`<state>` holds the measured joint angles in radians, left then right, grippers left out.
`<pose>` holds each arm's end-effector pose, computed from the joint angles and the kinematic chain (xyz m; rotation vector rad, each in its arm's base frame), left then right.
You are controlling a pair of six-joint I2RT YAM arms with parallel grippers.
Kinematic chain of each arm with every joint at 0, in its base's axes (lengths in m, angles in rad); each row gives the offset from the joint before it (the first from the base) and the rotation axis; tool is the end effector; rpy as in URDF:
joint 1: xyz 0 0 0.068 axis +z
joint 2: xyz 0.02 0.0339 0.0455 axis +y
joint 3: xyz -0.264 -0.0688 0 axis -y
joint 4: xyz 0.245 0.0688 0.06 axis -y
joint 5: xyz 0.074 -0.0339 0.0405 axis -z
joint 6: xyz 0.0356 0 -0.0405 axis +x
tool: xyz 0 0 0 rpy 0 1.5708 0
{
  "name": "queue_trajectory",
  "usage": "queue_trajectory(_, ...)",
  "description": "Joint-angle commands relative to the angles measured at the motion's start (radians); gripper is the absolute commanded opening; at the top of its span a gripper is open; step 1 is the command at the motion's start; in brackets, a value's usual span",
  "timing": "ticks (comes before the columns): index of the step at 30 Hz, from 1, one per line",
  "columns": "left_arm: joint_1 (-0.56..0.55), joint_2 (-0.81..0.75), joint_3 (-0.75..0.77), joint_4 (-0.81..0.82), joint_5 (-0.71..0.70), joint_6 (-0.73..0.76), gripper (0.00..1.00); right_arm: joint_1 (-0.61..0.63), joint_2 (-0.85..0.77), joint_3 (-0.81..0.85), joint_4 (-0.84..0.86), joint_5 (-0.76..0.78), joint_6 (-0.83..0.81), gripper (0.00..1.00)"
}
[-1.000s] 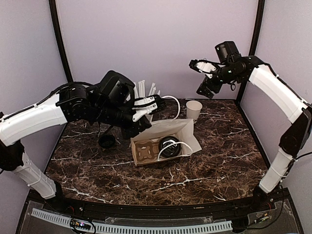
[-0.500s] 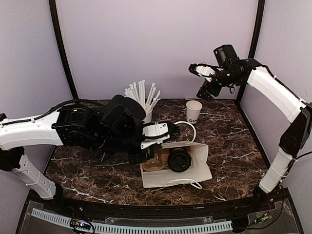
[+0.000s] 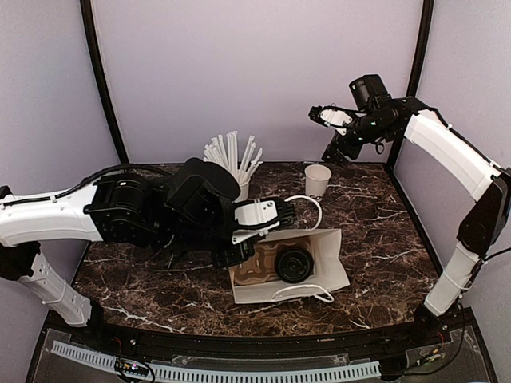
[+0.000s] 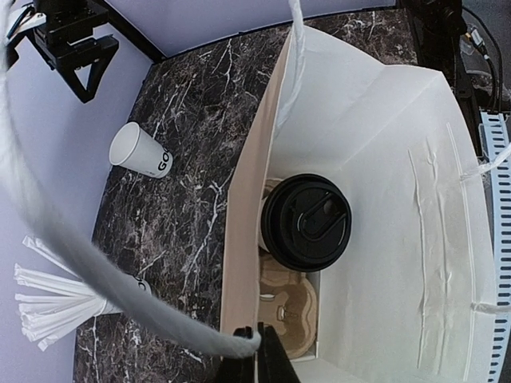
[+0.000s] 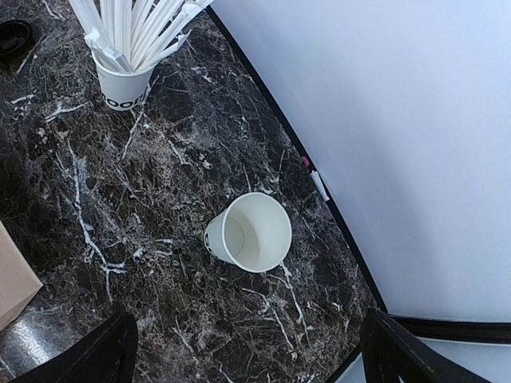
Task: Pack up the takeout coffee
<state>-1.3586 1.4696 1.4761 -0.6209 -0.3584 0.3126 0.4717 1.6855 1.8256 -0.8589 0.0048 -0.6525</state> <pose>0.0808 -0.3157 0.3759 1.4522 1.5841 -0.2182 0.3269 0.1666 0.3972 -1.2192 1.9403 -0.0994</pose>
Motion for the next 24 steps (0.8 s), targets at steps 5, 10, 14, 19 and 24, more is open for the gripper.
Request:
queue_trajectory(5, 0.167, 0.009, 0.011, 0.053, 0.104, -0.047, 0.21, -0.008, -0.008, -0.004, 0.032, -0.024, 0.013, 0.99)
queue_trajectory(10, 0.244, 0.001, 0.002, 0.149, 0.058, -0.040, 0.52, -0.010, -0.021, -0.011, 0.029, -0.025, 0.016, 0.99)
queue_trajectory(14, 0.277, -0.039, 0.001, 0.223, 0.039, -0.024, 0.71, -0.018, -0.033, -0.024, 0.030, -0.025, 0.016, 0.99)
queue_trajectory(19, 0.333, -0.060, 0.024, 0.221, 0.085, -0.018, 0.75, -0.036, -0.032, -0.023, 0.036, -0.050, 0.026, 0.99)
queue_trajectory(24, 0.368, -0.100, 0.039, 0.219, 0.104, -0.031, 0.75, -0.063, -0.041, -0.018, 0.042, -0.068, 0.049, 0.99)
